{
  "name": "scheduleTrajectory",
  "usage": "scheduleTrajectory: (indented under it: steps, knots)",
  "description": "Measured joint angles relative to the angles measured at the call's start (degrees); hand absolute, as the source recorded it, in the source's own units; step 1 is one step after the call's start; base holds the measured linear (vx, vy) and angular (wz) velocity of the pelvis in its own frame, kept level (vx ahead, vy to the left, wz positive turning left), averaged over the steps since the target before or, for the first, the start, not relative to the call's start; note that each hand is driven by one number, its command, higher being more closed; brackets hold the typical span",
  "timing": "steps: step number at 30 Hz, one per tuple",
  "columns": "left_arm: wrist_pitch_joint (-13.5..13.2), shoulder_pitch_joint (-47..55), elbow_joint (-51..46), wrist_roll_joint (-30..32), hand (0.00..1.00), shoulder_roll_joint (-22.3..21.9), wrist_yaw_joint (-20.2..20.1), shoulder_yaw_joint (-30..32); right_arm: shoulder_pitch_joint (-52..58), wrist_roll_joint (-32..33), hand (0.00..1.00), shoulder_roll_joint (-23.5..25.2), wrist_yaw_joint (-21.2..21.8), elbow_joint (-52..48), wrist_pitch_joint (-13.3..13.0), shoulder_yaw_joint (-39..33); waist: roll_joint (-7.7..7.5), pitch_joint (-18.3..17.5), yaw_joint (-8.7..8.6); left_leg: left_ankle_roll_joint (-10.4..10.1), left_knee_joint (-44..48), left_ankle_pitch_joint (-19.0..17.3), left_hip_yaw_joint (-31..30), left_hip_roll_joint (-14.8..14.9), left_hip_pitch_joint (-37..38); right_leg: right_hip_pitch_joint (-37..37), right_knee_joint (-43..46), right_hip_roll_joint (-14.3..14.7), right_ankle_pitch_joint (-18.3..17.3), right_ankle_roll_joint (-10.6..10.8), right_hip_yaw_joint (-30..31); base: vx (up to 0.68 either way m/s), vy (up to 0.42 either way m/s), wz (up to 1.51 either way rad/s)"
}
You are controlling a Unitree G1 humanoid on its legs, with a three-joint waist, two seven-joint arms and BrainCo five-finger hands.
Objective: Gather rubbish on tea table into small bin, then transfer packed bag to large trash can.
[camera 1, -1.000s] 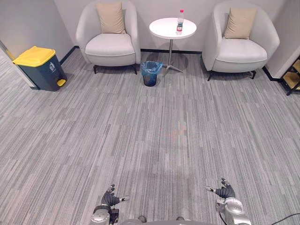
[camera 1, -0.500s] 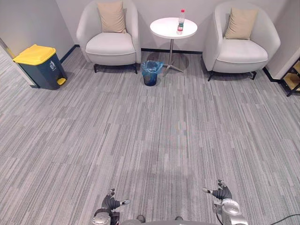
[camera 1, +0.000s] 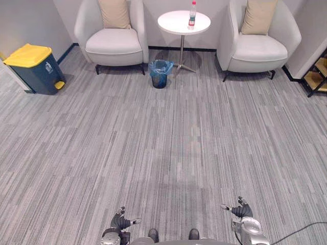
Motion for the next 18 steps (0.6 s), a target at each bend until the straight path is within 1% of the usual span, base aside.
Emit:
scheduleTrajectory:
  steps: [2, 3, 4, 5, 6, 7, 8, 9, 10, 11, 12, 13, 14, 15, 16, 17, 18]
  knots:
    - [0.0, 0.0, -1.1, -0.1, 0.0, 0.1, 0.1, 0.0, 0.0, 0.2, 0.0, 0.0, -0.1, 0.0, 0.4, 0.0, 0.25, 0.5, 0.02, 0.7, 4.9, -4.1, 1.0, -0.2, -1.4, -4.5, 11.2, -1.9, -5.0, 2.6, 0.1, 0.13, 0.115, -0.22]
    - [0.0, 0.0, -1.2, -0.1, 0.0, 0.1, 0.1, 0.0, 0.0, 0.3, 0.0, 0.0, -0.2, 0.0, 0.5, 0.0, 0.4, 0.7, 0.13, 0.8, 5.7, -4.9, 1.2, -0.2, -1.4, -5.9, 14.6, -2.5, -5.8, 3.1, 0.0, 0.1, 0.127, -0.23]
    - [0.0, 0.2, -1.2, -0.1, 0.0, 0.2, 0.1, -0.1, 0.0, 0.3, 0.0, 0.0, -0.2, 0.0, 0.5, 0.1, 0.79, 1.0, -0.13, 1.3, 6.7, -6.3, 1.4, -0.5, -0.8, -8.8, 22.3, -3.9, -6.6, 3.9, -0.8, 0.14, 0.144, -0.12]
    - [0.0, 0.1, -1.4, -0.1, 0.0, 0.5, 0.2, -0.1, 0.3, 0.4, 0.0, 0.0, -0.2, 0.0, 0.6, 0.1, 0.73, 1.5, -0.23, 1.9, 6.7, -7.3, 1.2, -1.2, 0.6, -11.6, 30.3, -5.7, -6.6, 3.9, -1.7, 0.18, 0.141, -0.03]
    - [0.0, 0.1, -1.6, -0.1, 0.0, 0.8, 0.2, -0.1, 0.3, 0.4, 0.0, 0.1, -0.3, 0.1, 0.6, 0.2, 0.48, 1.9, -0.25, 2.3, 6.7, -7.8, 1.0, -1.6, 1.9, -13.0, 34.8, -6.9, -6.5, 3.8, -1.9, 0.28, 0.106, 0.08]
    - [0.0, -0.4, -1.9, -0.1, 0.0, 1.5, 0.2, -0.2, 0.4, 0.4, 0.0, 0.1, -0.5, 0.1, 0.9, 0.2, 0.14, 2.9, -0.42, 3.0, 6.6, -8.5, 0.5, -2.4, 4.0, -16.1, 42.2, -8.5, -7.7, 3.5, -2.9, 0.32, 0.061, 0.11]
    - [0.1, -0.6, -2.0, -0.1, 0.0, 1.9, 0.3, -0.1, 0.3, 0.5, 0.0, 0.0, -0.9, 0.1, 1.1, 0.2, 0.49, 3.4, -0.49, 3.2, 6.0, -8.9, 0.2, -2.4, 5.4, -17.3, 43.7, -8.7, -9.5, 3.2, -3.8, 0.34, 0.042, 0.2]
    - [0.3, -1.1, -2.1, -0.1, 0.0, 2.0, 0.3, -0.1, -0.1, 0.5, 0.0, -0.4, -0.9, 0.0, 1.1, 0.3, 0.51, 3.5, -0.67, 3.2, 5.4, -8.9, -0.5, -2.0, 6.3, -18.3, 43.2, -8.5, -10.3, 2.2, -5.3, 0.33, 0.01, 0.34]
    - [0.3, -2.1, -2.2, -0.1, 0.0, 2.3, 0.4, -0.1, -0.9, 0.4, 0.0, -1.2, -1.0, 0.0, 1.1, 0.5, 1.42, 4.1, -1.47, 2.9, 4.5, -9.0, -1.8, -1.0, 7.2, -20.0, 41.0, -7.5, -11.2, 0.4, -8.0, 0.34, -0.036, 0.43]
    - [0.3, -3.0, -2.2, -0.1, 0.0, 2.3, 0.5, -0.1, -1.8, 0.4, 0.0, -2.0, -1.0, -0.1, 1.0, 0.7, 2.17, 4.7, -1.84, 2.3, 3.9, -9.2, -2.3, 0.3, 8.2, -21.2, 38.2, -5.9, -11.2, -0.4, -9.6, 0.35, -0.053, 0.37]
    - [0.3, -3.9, -2.2, -0.2, 0.0, 2.2, 0.6, -0.1, -2.4, 0.4, 0.0, -2.8, -1.0, -0.2, 1.0, 0.7, 2.87, 5.3, -1.81, 1.1, 3.6, -9.4, -2.1, 1.6, 9.1, -22.6, 34.6, -4.1, -10.7, -0.9, -10.6, 0.38, -0.068, 0.17]
    - [0.3, -4.6, -2.2, -0.3, 0.0, 2.3, 0.8, -0.1, -2.5, 0.5, 0.0, -3.3, -1.1, -0.6, 1.0, 1.1, 3.16, 5.7, -1.81, -0.2, 3.6, -9.4, -2.0, 2.2, 9.6, -24.0, 29.3, -2.5, -8.5, -2.0, -11.2, 0.43, -0.086, 0.16]
    - [0.3, -5.1, -2.2, -0.5, 0.0, 2.5, 1.2, 0.0, -2.3, 0.5, 0.0, -3.4, -1.1, -2.1, 1.0, 1.1, 2.21, 5.5, -1.83, -2.5, 3.3, -9.6, -2.0, 2.2, 10.9, -24.5, 20.9, -0.8, -3.3, -3.1, -11.0, 0.6, -0.149, 0.32]
    - [0.2, -5.0, -2.3, -0.5, 0.0, 2.7, 1.2, 0.0, -1.4, 0.5, 0.0, -3.4, -1.2, -2.9, 0.9, 1.1, 1.0, 5.4, -2.27, -4.2, 2.9, -10.6, -2.3, 1.8, 13.1, -24.1, 14.4, -0.3, 3.0, -5.7, -10.8, 0.56, -0.168, 0.44]
    - [0.3, -5.0, -2.2, -0.5, 0.0, 2.6, 1.2, 0.0, -1.1, 0.5, 0.0, -3.5, -1.2, -2.9, 0.9, 1.1, 0.71, 5.4, -2.77, -5.3, 2.6, -11.3, -2.8, 1.8, 14.2, -23.8, 15.0, -0.7, 9.0, -10.0, -10.4, 0.55, -0.203, 0.41]
    - [0.2, -5.3, -2.4, -0.5, 0.0, 1.2, 1.3, 0.1, -1.6, 0.6, 0.0, -4.1, -1.3, -3.0, 1.0, 1.1, 2.99, 5.5, -3.24, -6.4, 3.6, -11.3, -3.1, 4.5, 14.4, -24.8, 19.5, 0.2, 5.3, -10.9, -12.2, 0.41, -0.176, 0.34]
    - [0.0, -5.7, -2.3, -0.5, 0.0, 1.1, 1.2, 0.0, -1.6, 0.7, 0.0, -3.9, -1.3, -3.7, 1.0, 1.1, 2.94, 5.4, -3.61, -7.2, 5.5, -10.8, -3.4, 5.0, 13.5, -24.8, 20.3, 0.2, 3.2, -10.9, -12.6, 0.51, -0.255, 0.18]
